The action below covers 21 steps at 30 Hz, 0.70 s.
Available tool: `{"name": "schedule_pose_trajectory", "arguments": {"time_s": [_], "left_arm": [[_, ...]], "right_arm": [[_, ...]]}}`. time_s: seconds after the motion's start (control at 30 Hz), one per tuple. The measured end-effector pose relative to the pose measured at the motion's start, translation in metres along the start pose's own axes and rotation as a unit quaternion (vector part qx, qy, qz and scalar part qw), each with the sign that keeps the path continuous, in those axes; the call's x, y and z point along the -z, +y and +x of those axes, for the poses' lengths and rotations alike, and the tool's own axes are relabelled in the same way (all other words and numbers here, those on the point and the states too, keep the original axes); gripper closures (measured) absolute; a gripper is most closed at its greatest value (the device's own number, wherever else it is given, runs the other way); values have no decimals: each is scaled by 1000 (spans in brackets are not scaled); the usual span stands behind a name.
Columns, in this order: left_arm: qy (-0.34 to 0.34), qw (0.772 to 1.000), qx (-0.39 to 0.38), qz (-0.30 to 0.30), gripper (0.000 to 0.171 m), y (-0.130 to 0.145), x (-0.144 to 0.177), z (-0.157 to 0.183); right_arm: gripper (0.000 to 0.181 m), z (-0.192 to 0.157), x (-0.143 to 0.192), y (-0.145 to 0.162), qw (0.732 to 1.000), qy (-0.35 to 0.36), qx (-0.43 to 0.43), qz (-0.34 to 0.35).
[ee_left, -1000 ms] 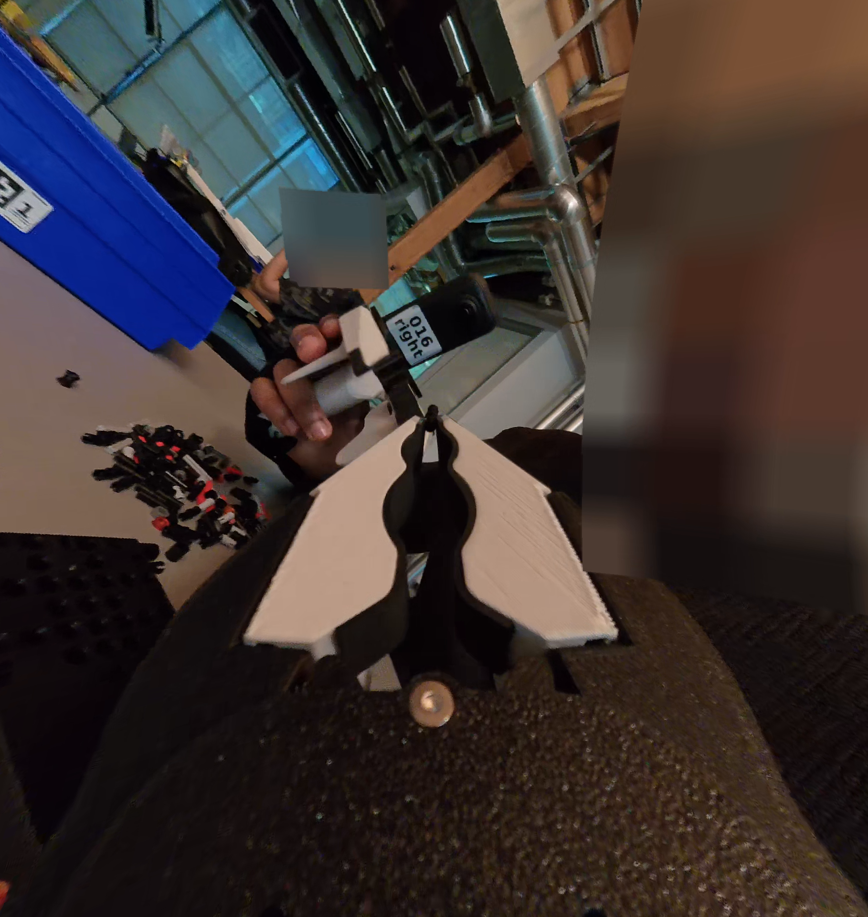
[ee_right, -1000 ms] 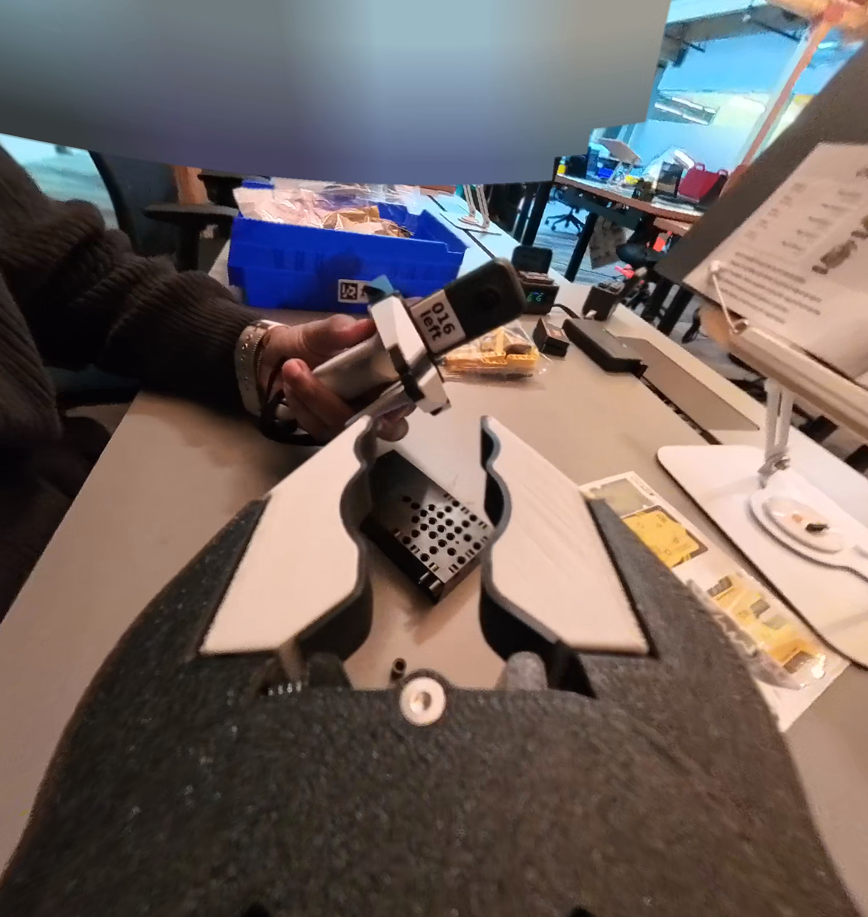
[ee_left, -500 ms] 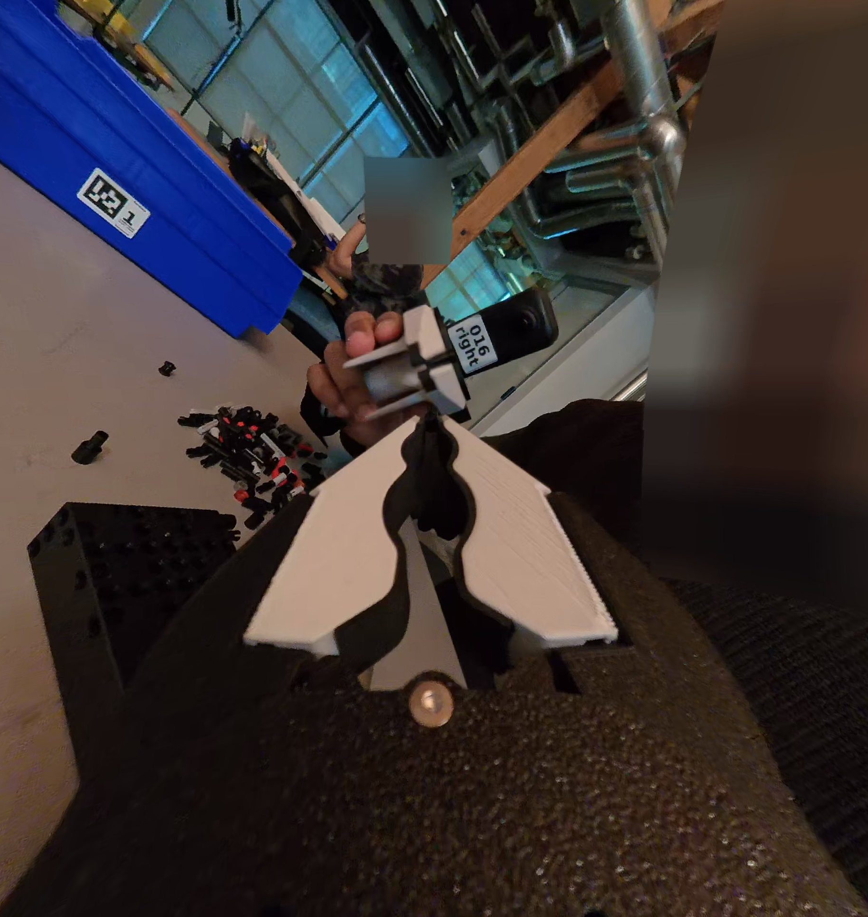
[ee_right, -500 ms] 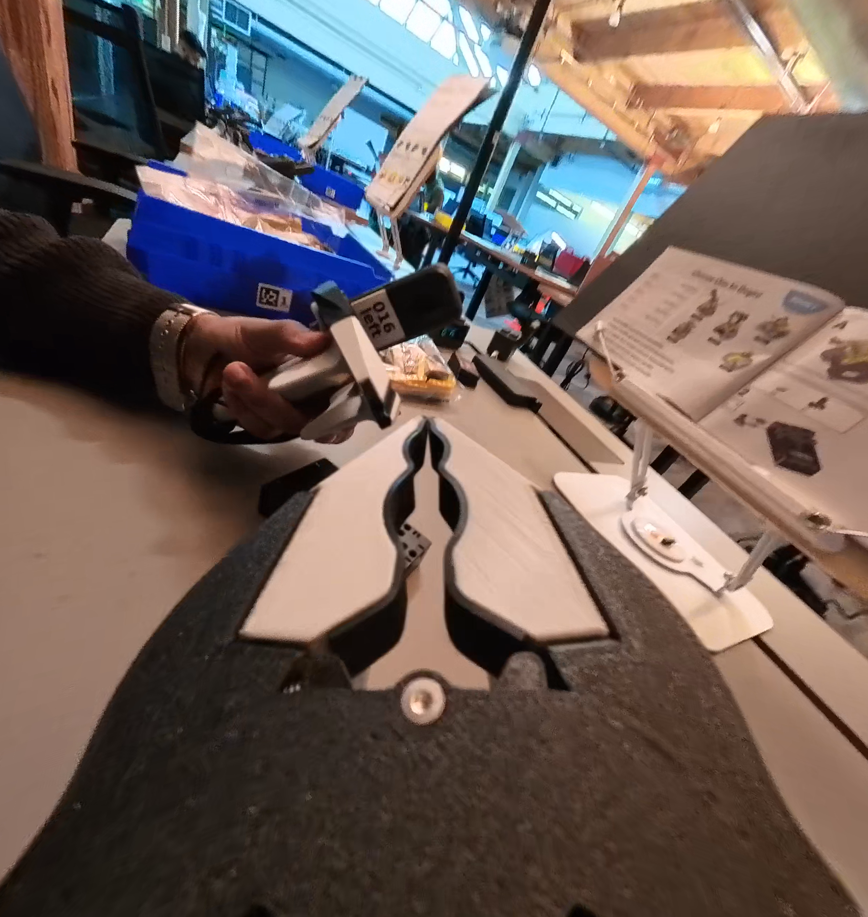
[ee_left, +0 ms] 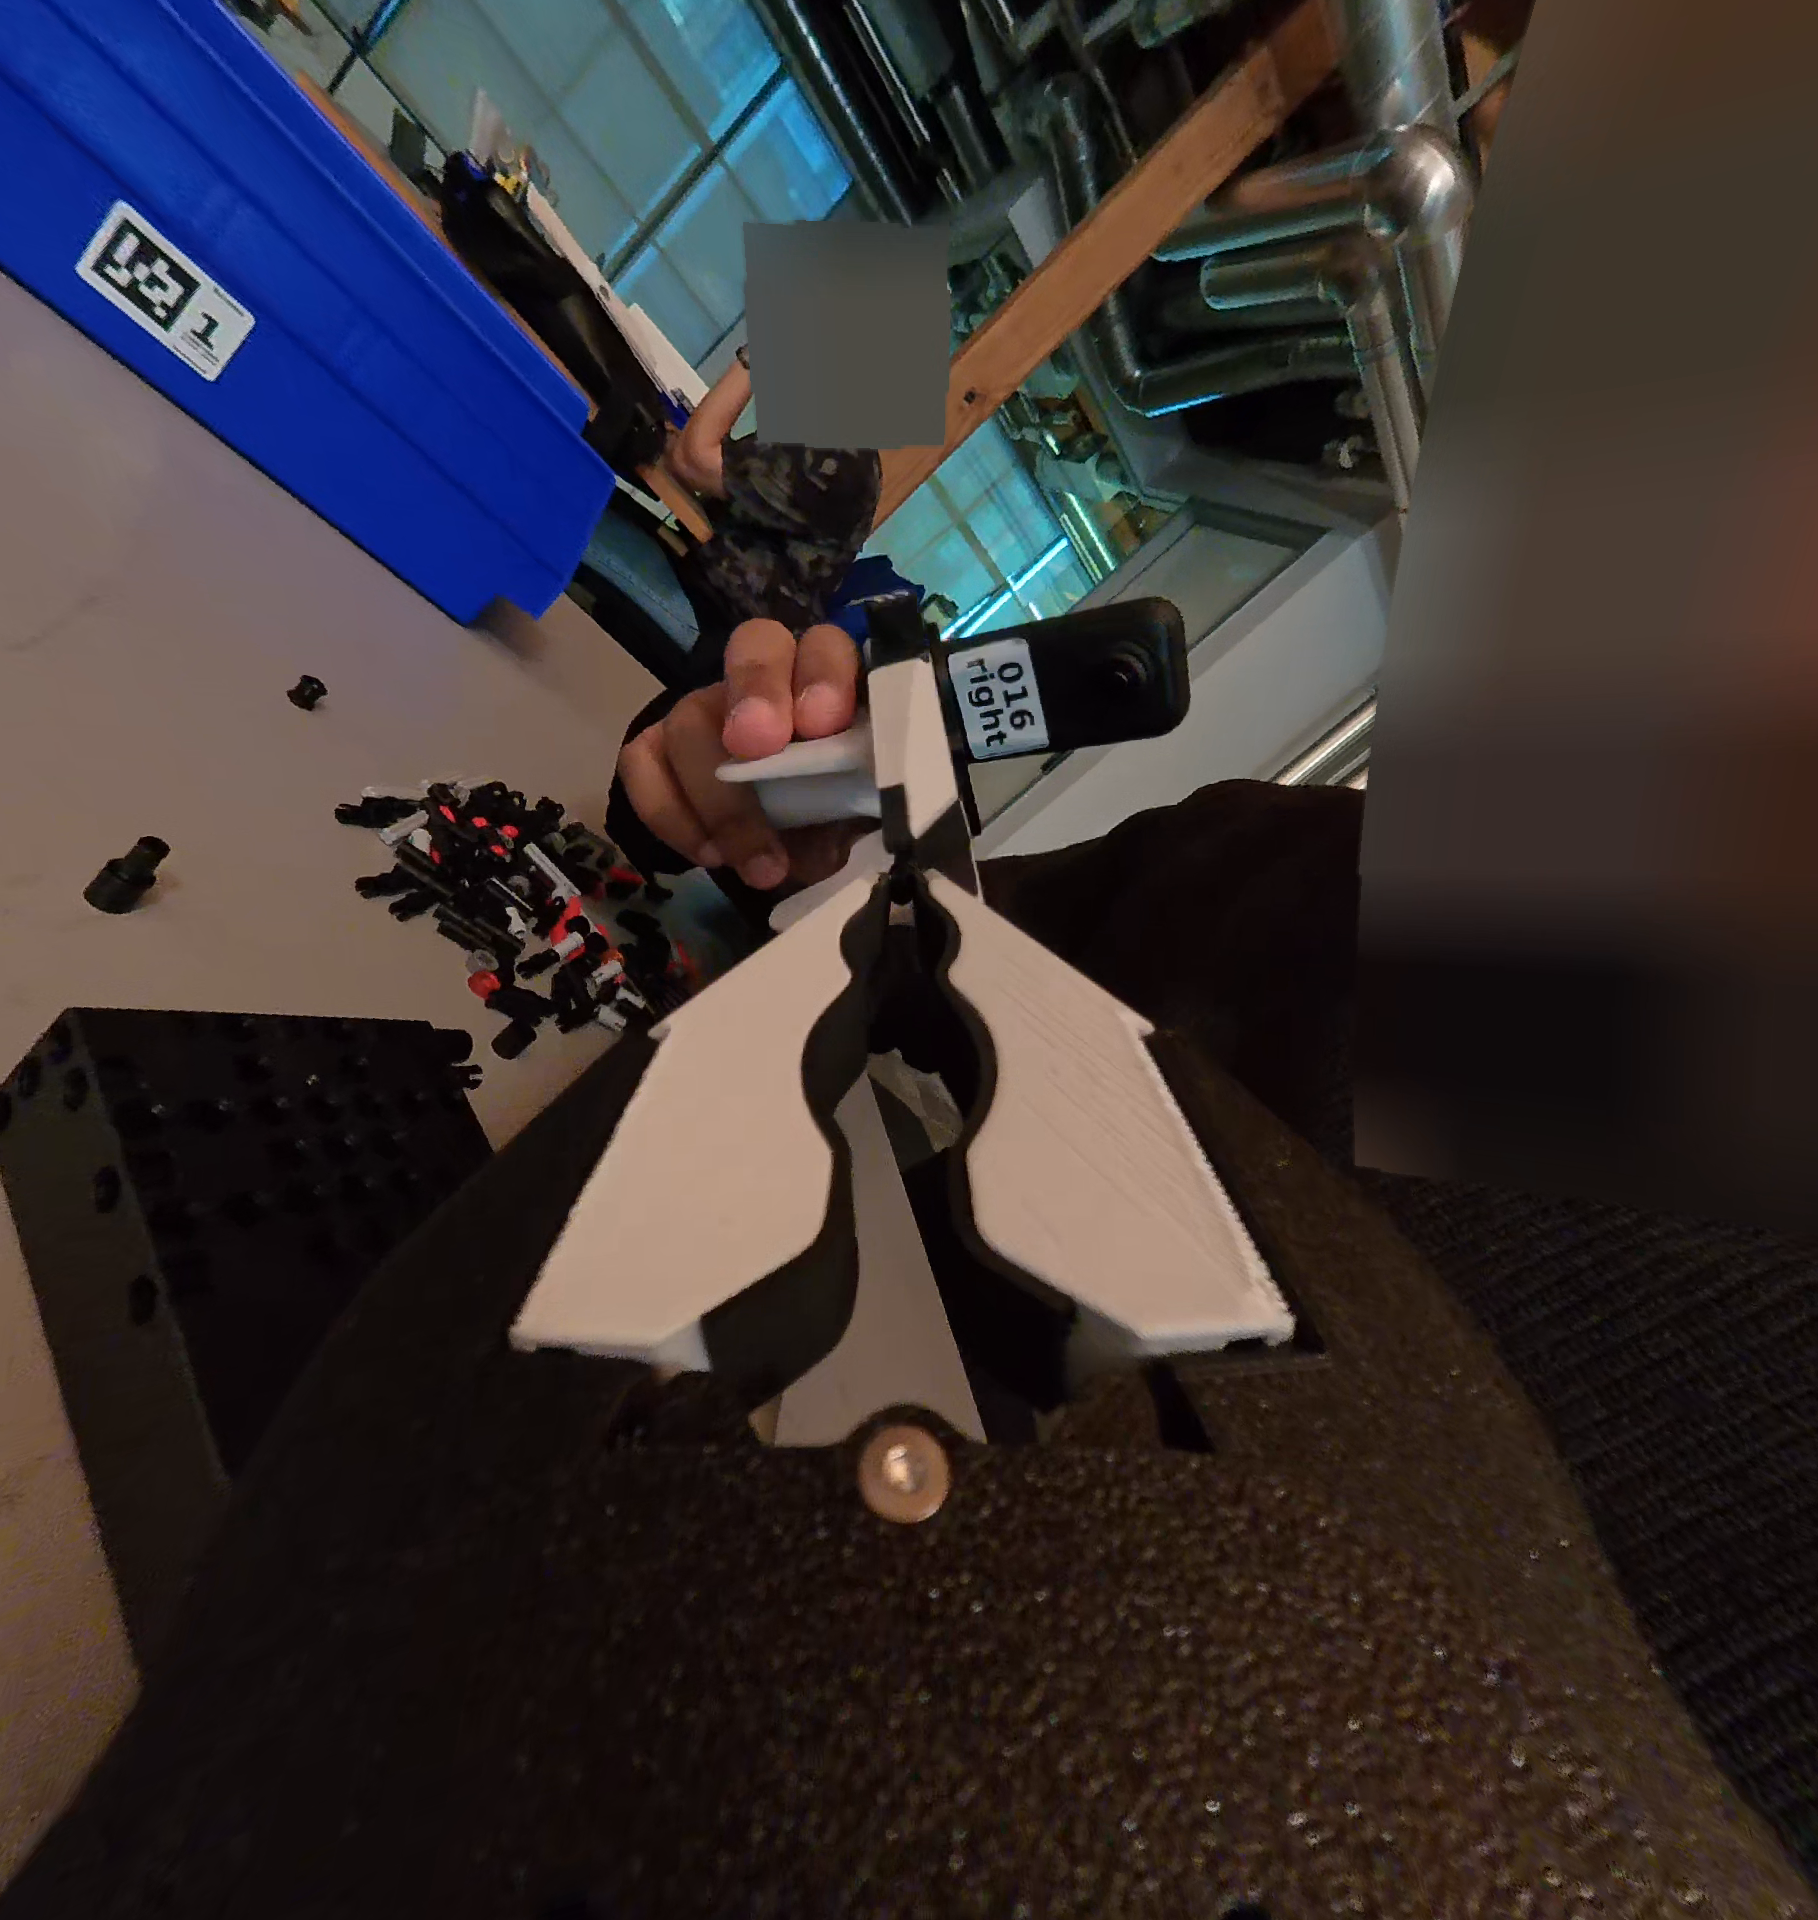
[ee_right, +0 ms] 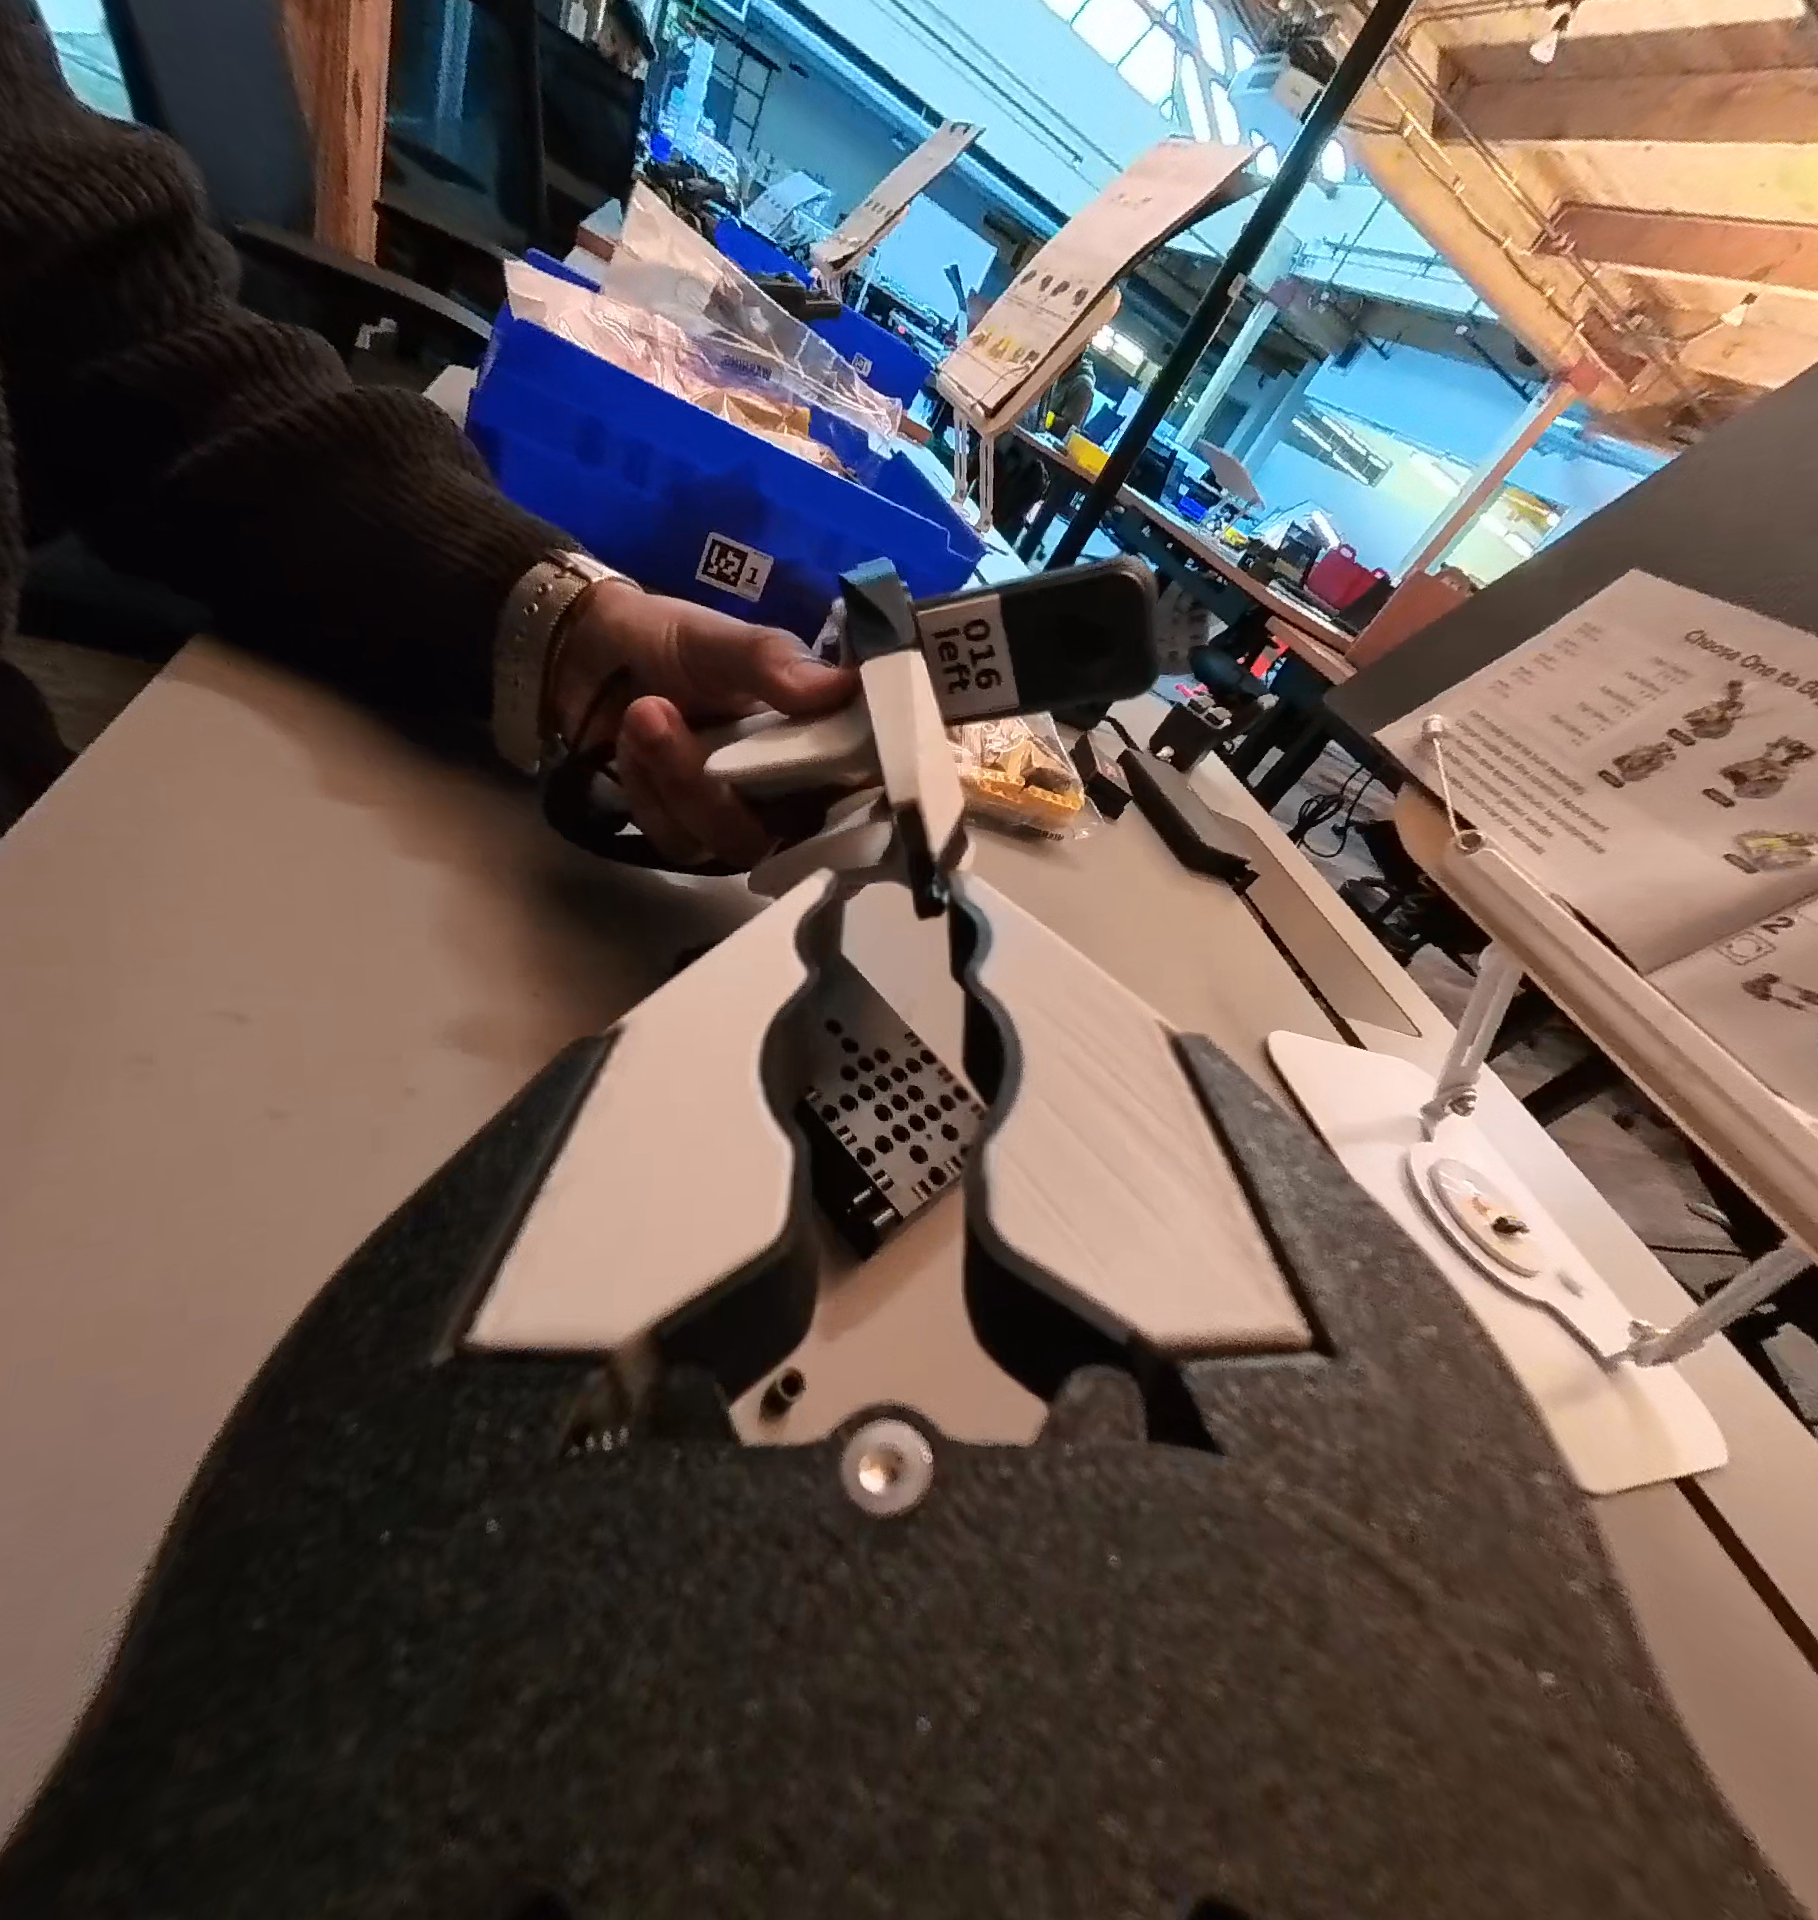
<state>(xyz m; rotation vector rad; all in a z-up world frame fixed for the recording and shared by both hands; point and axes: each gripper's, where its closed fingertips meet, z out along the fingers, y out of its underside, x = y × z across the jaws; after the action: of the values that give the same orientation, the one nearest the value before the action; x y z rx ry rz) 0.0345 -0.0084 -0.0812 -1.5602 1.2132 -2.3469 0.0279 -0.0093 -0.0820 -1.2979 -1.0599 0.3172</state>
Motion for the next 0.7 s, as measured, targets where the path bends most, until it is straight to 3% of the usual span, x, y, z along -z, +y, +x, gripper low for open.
{"name": "schedule_pose_trajectory", "arguments": {"time_s": [0.1,0.57,0.7], "left_arm": [[4,1000,3,-7,169,3,-1,1],[17,1000,5,-1,168,1,-3,5],[-79,995,-66,7,140,-8,8,-12]], "right_arm": [[176,3,1,-1,1000,11,12,1],[177,4,3,-3,1000,7,9,0],[177,29,9,-1,997,48,-56,4]]}}
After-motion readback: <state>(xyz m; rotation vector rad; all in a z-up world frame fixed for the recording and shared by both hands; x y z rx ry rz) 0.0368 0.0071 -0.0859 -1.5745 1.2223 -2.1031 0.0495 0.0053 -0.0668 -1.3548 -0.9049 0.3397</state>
